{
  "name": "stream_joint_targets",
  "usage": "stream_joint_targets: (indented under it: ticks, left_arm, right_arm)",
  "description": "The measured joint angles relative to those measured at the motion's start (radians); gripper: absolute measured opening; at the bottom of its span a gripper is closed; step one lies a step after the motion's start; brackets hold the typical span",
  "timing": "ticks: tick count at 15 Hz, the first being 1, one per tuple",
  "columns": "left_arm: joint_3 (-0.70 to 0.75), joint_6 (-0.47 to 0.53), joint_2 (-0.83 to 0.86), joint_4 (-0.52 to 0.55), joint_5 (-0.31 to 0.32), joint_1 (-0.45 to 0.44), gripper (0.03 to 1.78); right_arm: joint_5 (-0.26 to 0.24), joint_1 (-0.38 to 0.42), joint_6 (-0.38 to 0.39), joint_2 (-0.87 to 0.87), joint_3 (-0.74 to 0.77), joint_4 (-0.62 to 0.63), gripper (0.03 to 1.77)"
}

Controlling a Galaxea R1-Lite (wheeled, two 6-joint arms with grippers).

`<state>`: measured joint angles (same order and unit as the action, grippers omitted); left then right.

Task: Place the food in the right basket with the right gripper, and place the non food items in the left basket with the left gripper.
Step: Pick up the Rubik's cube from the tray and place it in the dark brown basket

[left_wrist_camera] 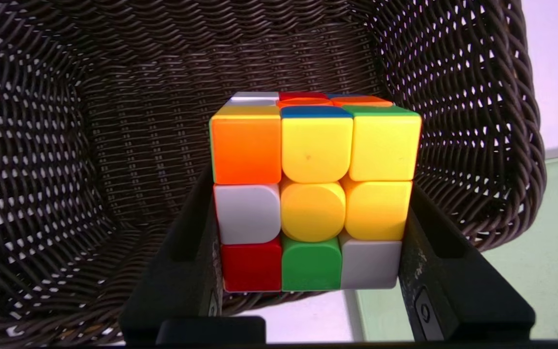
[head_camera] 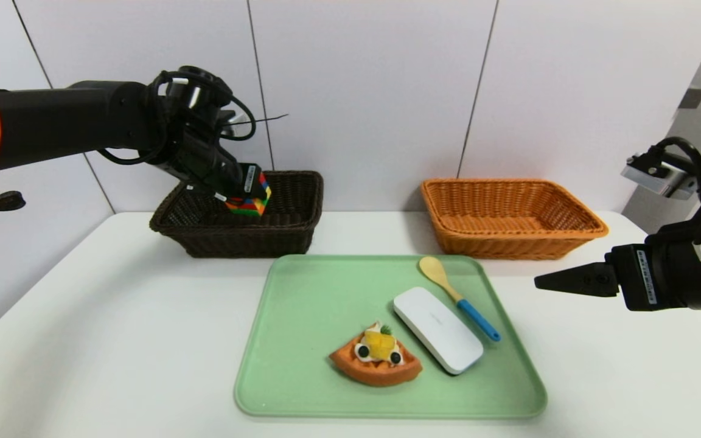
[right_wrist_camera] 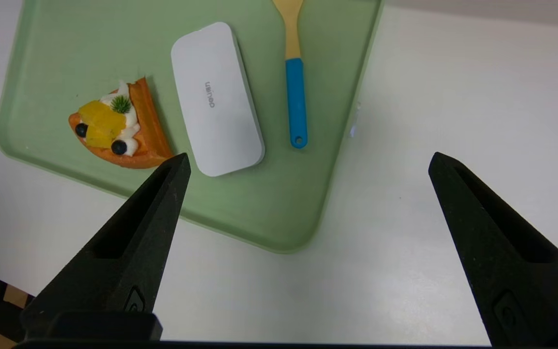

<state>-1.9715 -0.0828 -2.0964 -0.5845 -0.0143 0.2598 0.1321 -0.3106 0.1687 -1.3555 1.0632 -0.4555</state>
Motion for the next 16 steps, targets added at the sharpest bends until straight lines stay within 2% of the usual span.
stream_joint_targets:
  ticks: [5,10,16]
  left_arm:
    - [0.001,-0.007,-0.060,0.002,0.001,-0.025,0.97]
    - [0.000,-0.008,-0.086,0.038,0.000,-0.041,1.32]
    - [0.000,-0.009,0.011,0.014,0.001,-0.041,1.52]
  right_arm:
    - [-0.001,0.001,0.003,0.003,-0.011,0.000,1.70]
    - [0.000,0.001,0.002,0.011,-0.013,0.000,1.70]
    - [0.000,-0.001,0.003,0.014,-0.002,0.000,1.70]
